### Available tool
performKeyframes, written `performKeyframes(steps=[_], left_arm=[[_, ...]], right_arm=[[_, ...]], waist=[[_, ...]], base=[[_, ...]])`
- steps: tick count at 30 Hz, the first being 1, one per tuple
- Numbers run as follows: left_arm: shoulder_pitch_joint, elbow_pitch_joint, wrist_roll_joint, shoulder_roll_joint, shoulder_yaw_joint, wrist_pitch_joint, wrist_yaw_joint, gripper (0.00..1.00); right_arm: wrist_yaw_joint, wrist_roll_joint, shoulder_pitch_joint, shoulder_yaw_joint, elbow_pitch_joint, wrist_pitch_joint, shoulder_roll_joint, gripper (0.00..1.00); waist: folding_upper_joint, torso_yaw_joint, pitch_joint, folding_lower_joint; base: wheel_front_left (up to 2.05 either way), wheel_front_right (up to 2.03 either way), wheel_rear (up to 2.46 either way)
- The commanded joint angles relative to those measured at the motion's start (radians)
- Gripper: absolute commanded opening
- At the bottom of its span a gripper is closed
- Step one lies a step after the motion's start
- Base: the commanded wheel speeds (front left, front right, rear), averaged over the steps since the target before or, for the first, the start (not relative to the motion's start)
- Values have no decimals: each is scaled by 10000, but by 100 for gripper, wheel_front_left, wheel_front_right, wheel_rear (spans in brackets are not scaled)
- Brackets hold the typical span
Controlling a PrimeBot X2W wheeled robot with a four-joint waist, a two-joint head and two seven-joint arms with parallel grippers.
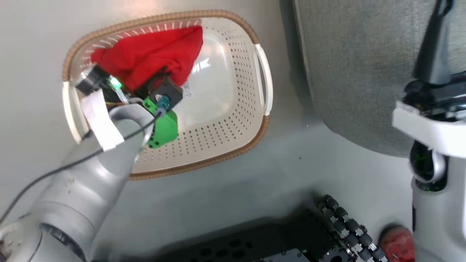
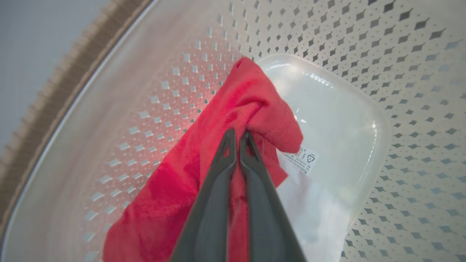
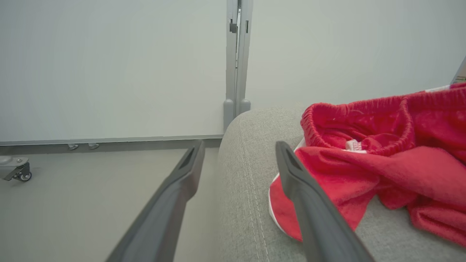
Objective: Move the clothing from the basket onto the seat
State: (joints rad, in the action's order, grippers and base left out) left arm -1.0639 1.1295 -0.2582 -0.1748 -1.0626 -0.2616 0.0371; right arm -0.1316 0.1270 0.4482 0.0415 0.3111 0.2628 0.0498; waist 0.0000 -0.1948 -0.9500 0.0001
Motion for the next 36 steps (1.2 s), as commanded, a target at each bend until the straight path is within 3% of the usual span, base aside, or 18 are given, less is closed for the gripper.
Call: performKeyframes(steps=[1,8,15,21,28,36], left_arm=[[435,-284,-208,-120,173,-30,130,0],[2262,-2311,-757,-343,1189,-23,679,0],[4131,-4430,-1212,-474,2696,-24,800,0],[5638,-6098,-864,-425,3720,-23,942,0],[6978,-7672,-420,-257,4709,-24,966,0],[7557,-8894,-111,-4,5395,-24,654,0]], right_arm=[[17,-207,-246,-129,-95,29,10,100],[17,95,-1080,-341,-697,29,23,100],[17,-28,-2146,-931,-1370,31,18,100],[17,158,-2997,-1235,-1857,31,23,100],[17,62,-3868,-1439,-2348,31,23,100],[17,137,-4388,-1794,-2823,29,16,100]], waist=[[0,327,1116,-1],[0,682,3083,-1],[0,962,4928,-1],[0,1091,6363,-1],[0,1170,7720,-1],[0,1069,8809,-1]], base=[[0,0,0],[0,0,0],[0,0,0],[0,0,0],[0,0,0],[0,0,0]])
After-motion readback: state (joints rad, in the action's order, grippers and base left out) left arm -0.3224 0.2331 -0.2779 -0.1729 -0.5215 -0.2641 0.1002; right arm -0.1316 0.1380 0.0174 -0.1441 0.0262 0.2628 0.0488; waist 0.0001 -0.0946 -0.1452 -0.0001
